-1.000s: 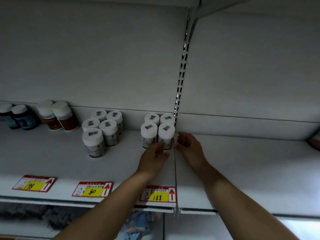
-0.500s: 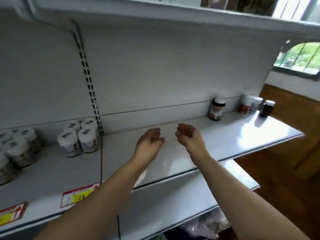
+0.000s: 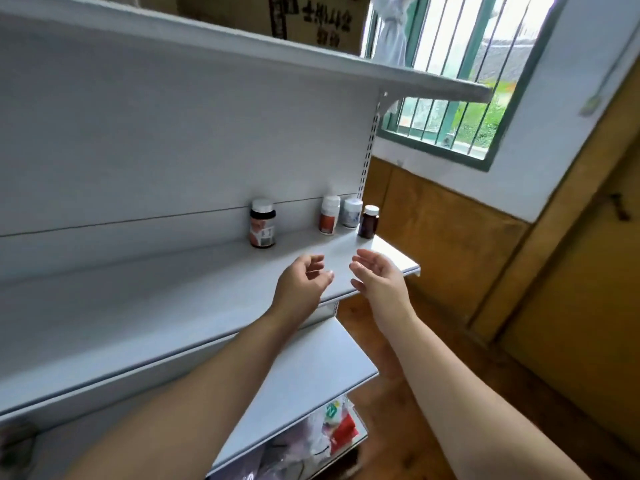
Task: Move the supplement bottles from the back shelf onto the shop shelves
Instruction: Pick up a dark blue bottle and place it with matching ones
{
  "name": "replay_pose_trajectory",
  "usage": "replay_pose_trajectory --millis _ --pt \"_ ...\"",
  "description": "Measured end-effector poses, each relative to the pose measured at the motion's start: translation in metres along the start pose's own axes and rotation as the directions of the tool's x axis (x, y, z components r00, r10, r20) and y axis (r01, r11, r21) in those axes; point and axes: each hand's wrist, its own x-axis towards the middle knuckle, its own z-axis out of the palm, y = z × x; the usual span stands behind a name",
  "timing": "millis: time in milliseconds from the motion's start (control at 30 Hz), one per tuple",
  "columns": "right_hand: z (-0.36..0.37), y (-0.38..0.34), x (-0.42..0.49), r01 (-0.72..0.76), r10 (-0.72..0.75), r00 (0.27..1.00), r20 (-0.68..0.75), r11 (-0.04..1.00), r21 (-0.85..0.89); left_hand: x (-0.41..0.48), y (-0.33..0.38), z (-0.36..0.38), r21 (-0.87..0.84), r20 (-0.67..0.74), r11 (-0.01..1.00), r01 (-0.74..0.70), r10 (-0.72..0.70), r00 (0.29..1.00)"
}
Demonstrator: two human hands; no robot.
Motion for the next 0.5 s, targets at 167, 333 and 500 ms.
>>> replay_pose_trajectory --millis 167,333,500 --pt "-0.051 0.026 0.062 -0.009 0.009 1.000 -0.019 0.999 -0.041 0.057 -0.013 0.068 0.013 0.009 1.000 -0.006 0.006 1.000" --pt "-0.080 0.045 0.149 -0.064 0.062 0.998 -0.019 0.986 -0.156 0.136 -0.026 0.120 0.014 -0.053 0.999 0.037 -0.036 0.998" --pt "-0.118 0.052 0.229 -0.052 0.044 0.998 -0.033 0.958 -0.281 0.199 -0.033 0.156 0.046 -0.118 0.990 0.135 -0.128 0.985"
